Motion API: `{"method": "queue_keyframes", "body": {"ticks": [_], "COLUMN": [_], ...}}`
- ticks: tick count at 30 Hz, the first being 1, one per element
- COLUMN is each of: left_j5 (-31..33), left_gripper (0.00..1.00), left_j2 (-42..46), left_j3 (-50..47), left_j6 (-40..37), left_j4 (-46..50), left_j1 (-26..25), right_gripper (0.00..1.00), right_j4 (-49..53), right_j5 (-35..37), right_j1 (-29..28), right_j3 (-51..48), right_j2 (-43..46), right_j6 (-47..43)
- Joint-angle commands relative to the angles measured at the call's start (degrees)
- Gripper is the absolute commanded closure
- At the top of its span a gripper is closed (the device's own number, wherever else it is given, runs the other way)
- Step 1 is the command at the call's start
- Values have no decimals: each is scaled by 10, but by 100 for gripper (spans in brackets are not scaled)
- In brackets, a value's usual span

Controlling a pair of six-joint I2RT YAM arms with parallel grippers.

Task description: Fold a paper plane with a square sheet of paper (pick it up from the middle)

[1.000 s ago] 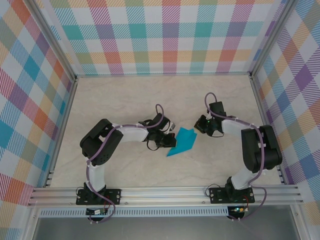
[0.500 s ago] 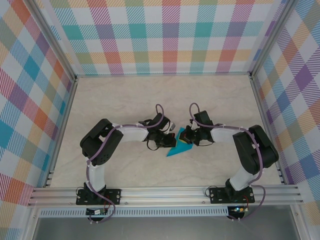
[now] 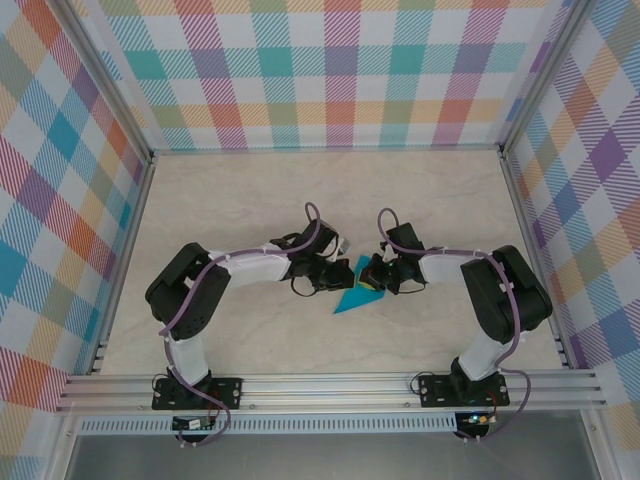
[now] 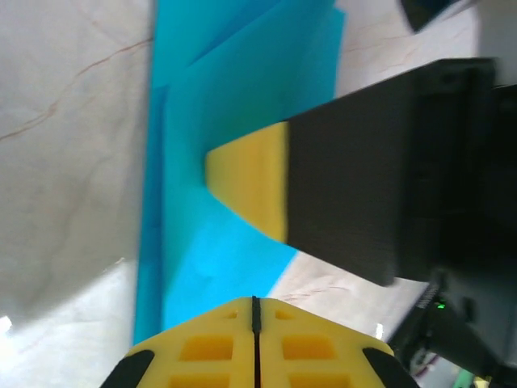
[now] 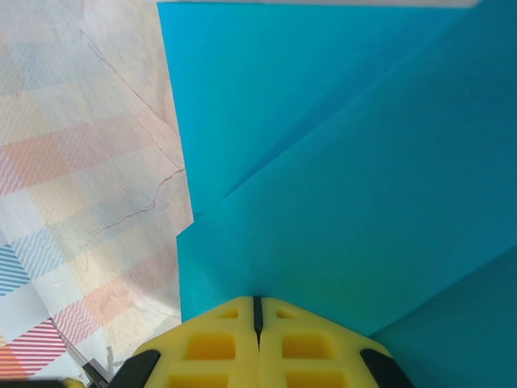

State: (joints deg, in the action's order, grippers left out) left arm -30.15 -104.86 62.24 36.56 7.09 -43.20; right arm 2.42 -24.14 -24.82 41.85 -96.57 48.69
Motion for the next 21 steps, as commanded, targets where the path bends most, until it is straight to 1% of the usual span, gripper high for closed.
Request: {"method": "queue_keyframes", "body": {"ticks": [1,8,21], "left_j5": [-33,-57,-53], "left_gripper": [92,89,87], "left_j2": [19,3,-26], "left_j3": [-25,-41,-50], "left_j6": [54,64,50], "left_j4": [-31,-17,16], "left_j1": [4,-6,-8], "right_gripper": [100,100,100], "right_j4": [63,70,86], "right_j5": [49,50,55], "right_j1": [0,0,0], "right_j3": [-4,0,7], "right_j2": [-21,-29,-43], "right_j6": [-1,1,2]}}
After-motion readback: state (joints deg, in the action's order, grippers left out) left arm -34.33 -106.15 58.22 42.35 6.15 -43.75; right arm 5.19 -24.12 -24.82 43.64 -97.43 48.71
